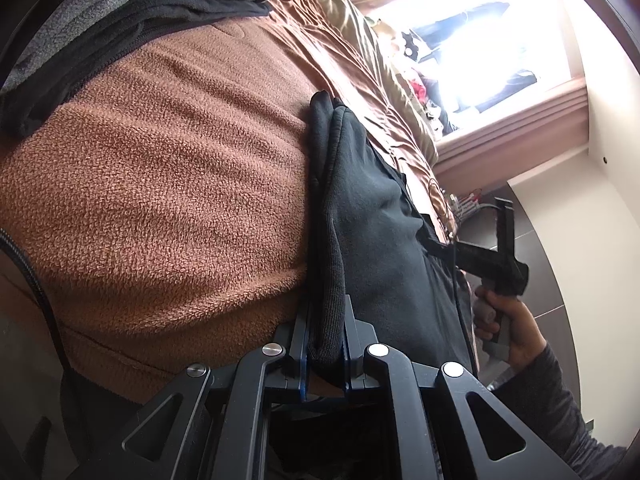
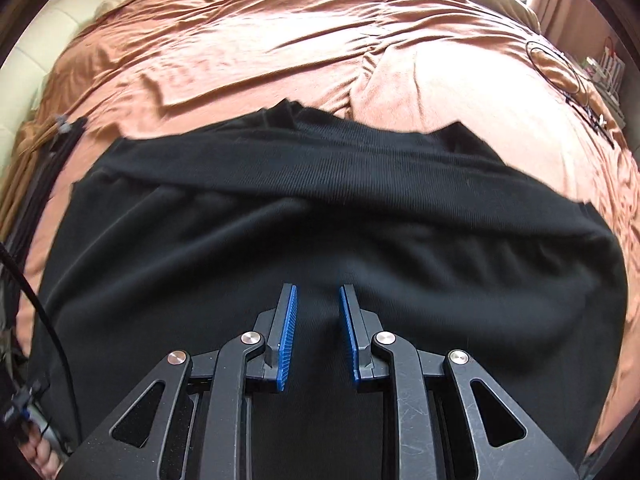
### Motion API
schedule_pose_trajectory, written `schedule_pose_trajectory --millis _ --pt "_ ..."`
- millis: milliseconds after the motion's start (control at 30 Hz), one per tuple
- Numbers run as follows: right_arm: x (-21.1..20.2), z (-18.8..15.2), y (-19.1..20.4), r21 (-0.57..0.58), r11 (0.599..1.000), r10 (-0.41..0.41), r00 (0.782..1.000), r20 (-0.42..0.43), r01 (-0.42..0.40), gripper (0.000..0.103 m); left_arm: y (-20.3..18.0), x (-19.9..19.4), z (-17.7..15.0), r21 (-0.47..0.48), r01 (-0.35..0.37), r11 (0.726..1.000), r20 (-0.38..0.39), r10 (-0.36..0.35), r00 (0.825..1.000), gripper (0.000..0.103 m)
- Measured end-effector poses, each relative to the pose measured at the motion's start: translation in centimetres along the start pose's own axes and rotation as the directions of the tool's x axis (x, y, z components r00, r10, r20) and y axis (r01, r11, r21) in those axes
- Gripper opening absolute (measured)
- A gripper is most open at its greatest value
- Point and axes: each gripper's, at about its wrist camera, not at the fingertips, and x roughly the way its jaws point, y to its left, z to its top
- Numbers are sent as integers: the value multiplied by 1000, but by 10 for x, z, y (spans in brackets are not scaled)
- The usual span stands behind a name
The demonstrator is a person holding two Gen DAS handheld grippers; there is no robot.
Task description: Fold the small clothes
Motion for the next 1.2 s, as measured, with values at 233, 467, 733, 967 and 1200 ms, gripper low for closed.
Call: schedule_pose_trajectory --millis 233,467,733,967,1200 --pt "-16 -49 8 -10 999 36 999 -18 -36 19 -6 0 -3 13 -19 1000 9 19 1000 12" --pt "-35 -83 11 -18 999 49 999 -17 -49 19 -10 0 -3 13 -25 1000 12 24 1000 12" --pt "-53 -123 15 -10 999 53 999 9 -53 19 -15 -5 -1 18 -20 1000 20 19 1000 12" --pt "-70 -140 8 -11 995 95 995 -8 -95 19 -21 -9 0 36 -6 999 24 6 1000 12" --pt "-101 -131 3 -57 992 120 990 72 -116 19 -24 -16 7 8 61 998 18 -62 998 11"
